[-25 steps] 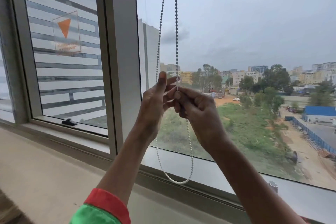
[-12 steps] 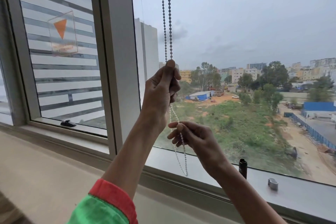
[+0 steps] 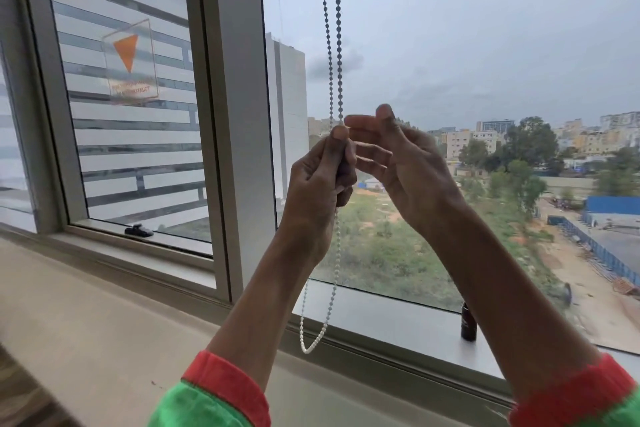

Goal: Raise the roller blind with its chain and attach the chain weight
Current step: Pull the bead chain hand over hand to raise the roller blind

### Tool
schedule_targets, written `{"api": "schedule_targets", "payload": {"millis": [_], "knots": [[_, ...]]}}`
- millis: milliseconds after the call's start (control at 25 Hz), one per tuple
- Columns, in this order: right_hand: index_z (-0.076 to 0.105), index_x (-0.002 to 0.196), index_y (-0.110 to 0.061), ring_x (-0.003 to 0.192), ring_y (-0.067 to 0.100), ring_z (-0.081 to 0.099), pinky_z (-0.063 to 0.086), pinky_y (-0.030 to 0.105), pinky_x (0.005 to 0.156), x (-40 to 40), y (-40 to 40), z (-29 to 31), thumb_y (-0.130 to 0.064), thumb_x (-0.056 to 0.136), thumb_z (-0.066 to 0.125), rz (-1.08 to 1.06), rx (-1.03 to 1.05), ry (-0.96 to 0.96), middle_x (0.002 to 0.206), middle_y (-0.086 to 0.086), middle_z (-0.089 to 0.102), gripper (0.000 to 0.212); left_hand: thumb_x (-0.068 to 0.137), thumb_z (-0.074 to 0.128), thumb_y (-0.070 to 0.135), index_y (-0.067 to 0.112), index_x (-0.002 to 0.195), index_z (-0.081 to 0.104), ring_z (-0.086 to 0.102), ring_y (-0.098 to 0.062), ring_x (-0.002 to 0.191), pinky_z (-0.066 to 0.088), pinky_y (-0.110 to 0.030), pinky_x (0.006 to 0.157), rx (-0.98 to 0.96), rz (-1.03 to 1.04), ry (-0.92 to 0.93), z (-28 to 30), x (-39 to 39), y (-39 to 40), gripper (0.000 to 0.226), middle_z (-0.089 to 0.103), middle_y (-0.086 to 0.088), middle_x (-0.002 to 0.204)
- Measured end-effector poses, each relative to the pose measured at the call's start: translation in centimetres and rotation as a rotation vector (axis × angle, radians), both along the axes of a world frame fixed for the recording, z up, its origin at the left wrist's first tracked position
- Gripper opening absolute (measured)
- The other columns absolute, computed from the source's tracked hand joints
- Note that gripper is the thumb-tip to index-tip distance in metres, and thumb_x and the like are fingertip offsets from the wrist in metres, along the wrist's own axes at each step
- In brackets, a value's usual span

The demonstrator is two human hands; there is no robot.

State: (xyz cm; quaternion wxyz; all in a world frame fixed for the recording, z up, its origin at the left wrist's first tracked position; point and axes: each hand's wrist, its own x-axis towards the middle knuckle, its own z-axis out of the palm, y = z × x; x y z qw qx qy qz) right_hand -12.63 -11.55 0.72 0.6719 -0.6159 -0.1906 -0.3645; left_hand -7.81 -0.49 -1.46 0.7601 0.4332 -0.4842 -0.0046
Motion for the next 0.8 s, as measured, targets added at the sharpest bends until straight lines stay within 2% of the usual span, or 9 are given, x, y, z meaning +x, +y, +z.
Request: {"api": "schedule_targets", "payload": {"millis": [160,240,320,440,680,800], "knots": [[0.061,0.109,0.005,0.084,0.026,0.071,0.059,0.036,0.079,-1.0,2.1,4.1,-0.022,0.098,0.042,0.033,-0.019,-0.064,0.095,0.016,0.07,0.035,0.098,0.042,0.031,0.019,0.064,0.055,0.028,-0.005,0.04,0.023,-0.019,0.043,0.017,0.024,0.001,-0.1,-0.4,-0.1,0.038,0.039,0.012,0.042],[0.063,0.106,0.004,0.068,0.019,0.066,0.058,0.03,0.068,-1.2,3.0,5.5,-0.018,0.098,0.045,0.041,-0.025,-0.079,0.084,0.013,0.069,0.029,0.097,0.042,0.033,0.021,0.064,0.055,0.029,-0.005,0.04,0.026,-0.017,0.043,0.019,0.022,-0.015,-0.1,-0.7,-0.1,0.038,0.038,0.012,0.042],[0.065,0.099,0.0,0.05,0.01,0.05,0.045,0.02,0.051,-1.2,3.5,6.1,-0.011,0.096,0.047,0.039,-0.005,-0.093,0.067,0.007,0.061,0.021,0.098,0.042,0.033,0.021,0.063,0.054,0.027,-0.005,0.041,0.026,-0.017,0.043,0.024,0.015,-0.042,0.0,-1.0,-0.1,0.039,0.037,0.012,0.042],[0.065,0.092,-0.002,0.044,0.007,0.036,0.032,0.017,0.045,-1.1,3.6,5.9,-0.006,0.095,0.048,0.087,0.035,-0.105,0.058,0.003,0.05,0.017,0.098,0.041,0.032,0.021,0.062,0.053,0.025,-0.007,0.042,0.025,-0.018,0.044,0.028,0.018,-0.064,0.0,-1.3,0.0,0.04,0.035,0.011,0.044],[0.066,0.093,0.0,0.048,0.009,0.041,0.04,0.019,0.047,-2.3,3.2,5.8,-0.002,0.093,0.051,0.091,0.015,-0.099,0.06,0.005,0.054,0.015,0.098,0.04,0.032,0.02,0.065,0.053,0.027,-0.007,0.043,0.027,-0.018,0.045,0.041,0.044,-0.093,-0.1,-2.3,0.1,0.038,0.036,0.011,0.044],[0.066,0.096,0.002,0.052,0.012,0.05,0.047,0.021,0.052,-3.1,2.8,5.2,-0.002,0.092,0.053,0.027,-0.037,-0.068,0.061,0.005,0.06,0.015,0.098,0.041,0.031,0.019,0.069,0.055,0.027,-0.007,0.043,0.027,-0.018,0.044,0.038,0.053,-0.082,-0.4,-2.8,0.0,0.034,0.037,0.01,0.043]]}}
